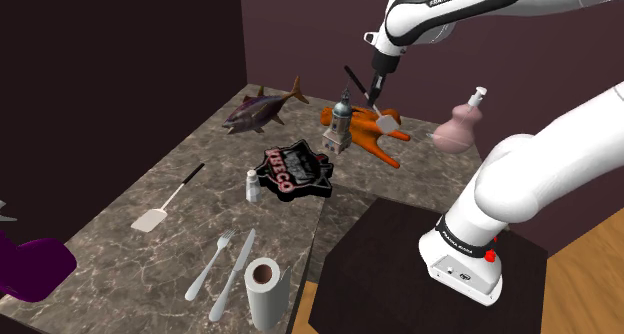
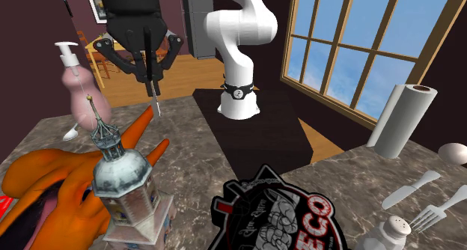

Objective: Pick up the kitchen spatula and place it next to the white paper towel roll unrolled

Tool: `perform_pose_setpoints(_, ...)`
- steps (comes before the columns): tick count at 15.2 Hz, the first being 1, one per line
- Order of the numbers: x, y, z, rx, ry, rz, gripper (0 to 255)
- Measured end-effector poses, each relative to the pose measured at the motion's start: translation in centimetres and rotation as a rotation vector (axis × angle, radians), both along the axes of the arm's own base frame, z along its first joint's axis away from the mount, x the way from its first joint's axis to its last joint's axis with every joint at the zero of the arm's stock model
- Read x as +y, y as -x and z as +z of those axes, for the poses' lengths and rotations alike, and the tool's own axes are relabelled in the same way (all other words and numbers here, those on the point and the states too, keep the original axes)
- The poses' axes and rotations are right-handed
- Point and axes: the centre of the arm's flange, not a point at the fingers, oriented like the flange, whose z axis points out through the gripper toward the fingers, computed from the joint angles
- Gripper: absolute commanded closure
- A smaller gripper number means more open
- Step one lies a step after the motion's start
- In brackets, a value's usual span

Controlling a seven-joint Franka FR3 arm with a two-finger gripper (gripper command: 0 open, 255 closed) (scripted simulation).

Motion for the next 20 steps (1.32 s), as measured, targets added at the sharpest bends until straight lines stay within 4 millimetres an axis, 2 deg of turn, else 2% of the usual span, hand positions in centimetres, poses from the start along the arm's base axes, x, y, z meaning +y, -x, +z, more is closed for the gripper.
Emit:
perform_pose_setpoints(6,0.0,0.1,3.1,0.0,0.0,0.0,255)
perform_pose_setpoints(7,0.6,0.0,3.3,0.0,0.0,0.0,255)
perform_pose_setpoints(11,5.3,-0.4,3.7,0.0,0.0,0.001,255)
perform_pose_setpoints(20,17.0,-1.9,3.6,0.001,0.0,0.002,255)
